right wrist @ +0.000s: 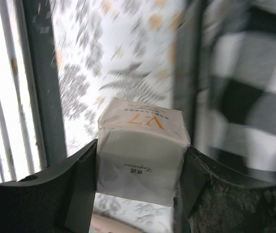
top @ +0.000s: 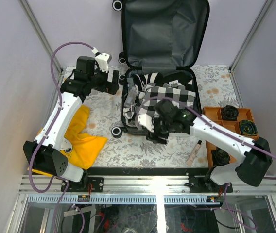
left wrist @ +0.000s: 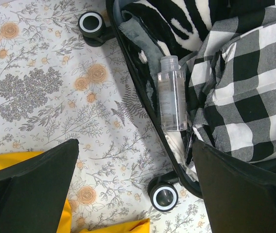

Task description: Pack the luggage

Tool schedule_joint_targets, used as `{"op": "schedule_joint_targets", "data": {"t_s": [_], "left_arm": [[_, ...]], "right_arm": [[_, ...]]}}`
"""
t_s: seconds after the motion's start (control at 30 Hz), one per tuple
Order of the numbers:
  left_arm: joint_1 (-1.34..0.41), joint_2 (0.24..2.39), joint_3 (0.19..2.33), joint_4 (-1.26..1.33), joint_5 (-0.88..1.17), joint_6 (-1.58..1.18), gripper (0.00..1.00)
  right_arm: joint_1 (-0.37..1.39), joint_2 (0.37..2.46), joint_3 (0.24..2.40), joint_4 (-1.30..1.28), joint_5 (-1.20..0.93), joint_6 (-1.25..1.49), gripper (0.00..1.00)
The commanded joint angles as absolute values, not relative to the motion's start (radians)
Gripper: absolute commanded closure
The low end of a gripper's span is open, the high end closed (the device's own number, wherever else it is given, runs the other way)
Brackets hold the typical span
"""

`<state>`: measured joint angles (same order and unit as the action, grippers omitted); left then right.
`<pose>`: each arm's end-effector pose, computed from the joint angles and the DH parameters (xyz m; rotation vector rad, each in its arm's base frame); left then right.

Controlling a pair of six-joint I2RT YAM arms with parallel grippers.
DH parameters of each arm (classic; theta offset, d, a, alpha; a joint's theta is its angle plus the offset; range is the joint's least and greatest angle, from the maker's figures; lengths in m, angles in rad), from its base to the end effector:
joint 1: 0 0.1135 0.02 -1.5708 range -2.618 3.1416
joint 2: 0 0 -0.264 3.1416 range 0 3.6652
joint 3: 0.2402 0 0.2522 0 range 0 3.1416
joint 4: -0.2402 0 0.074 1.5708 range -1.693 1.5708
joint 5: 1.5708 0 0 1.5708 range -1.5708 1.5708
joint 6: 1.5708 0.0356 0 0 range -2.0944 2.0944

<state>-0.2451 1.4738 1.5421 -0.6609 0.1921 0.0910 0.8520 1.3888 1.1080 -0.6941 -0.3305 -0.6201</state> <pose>0.3137 -0.0855 0.3920 0.4712 2.1141 -0.2964 0.1787 0.2218 0.2738 -1.8029 1.7964 0.5113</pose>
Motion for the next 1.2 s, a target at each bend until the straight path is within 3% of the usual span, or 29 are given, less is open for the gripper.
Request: {"op": "schedule_joint_targets", "data": {"t_s": [0.0, 0.2, 0.5, 0.77, 0.83, 1.03, 1.17], "left_arm": [[-0.211, 1.442, 1.554, -0.59, 0.25, 0.037, 0.0], [-0.162, 1.438, 1.555, -0.578, 0.281, -0.002, 0.0], [-0.131, 1.426, 1.544, -0.571, 0.307, -0.019, 0.0], [-0.115, 1.42, 1.525, -0.561, 0.328, -0.033, 0.0], [-0.114, 1.421, 1.525, -0.561, 0.329, -0.032, 0.0], [-0.114, 1.422, 1.523, -0.561, 0.325, -0.024, 0.0], [-0.113, 1.417, 1.512, -0.565, 0.316, 0.002, 0.0]], "right_arm": [[0.792, 1.392, 1.374, -0.793, -0.331, -0.635, 0.75], [0.576, 1.65, 1.762, -0.77, -0.373, -0.594, 0.75], [0.501, 2.102, 2.231, -0.656, -0.335, -0.505, 0.75], [0.476, 2.309, 2.358, -0.495, -0.293, -0.456, 0.73], [0.473, 2.333, 2.359, -0.472, -0.278, -0.452, 0.64], [0.472, 2.272, 2.371, -0.505, -0.34, -0.402, 0.19], [0.472, 2.14, 2.351, -0.564, -0.383, -0.398, 0.06]]}}
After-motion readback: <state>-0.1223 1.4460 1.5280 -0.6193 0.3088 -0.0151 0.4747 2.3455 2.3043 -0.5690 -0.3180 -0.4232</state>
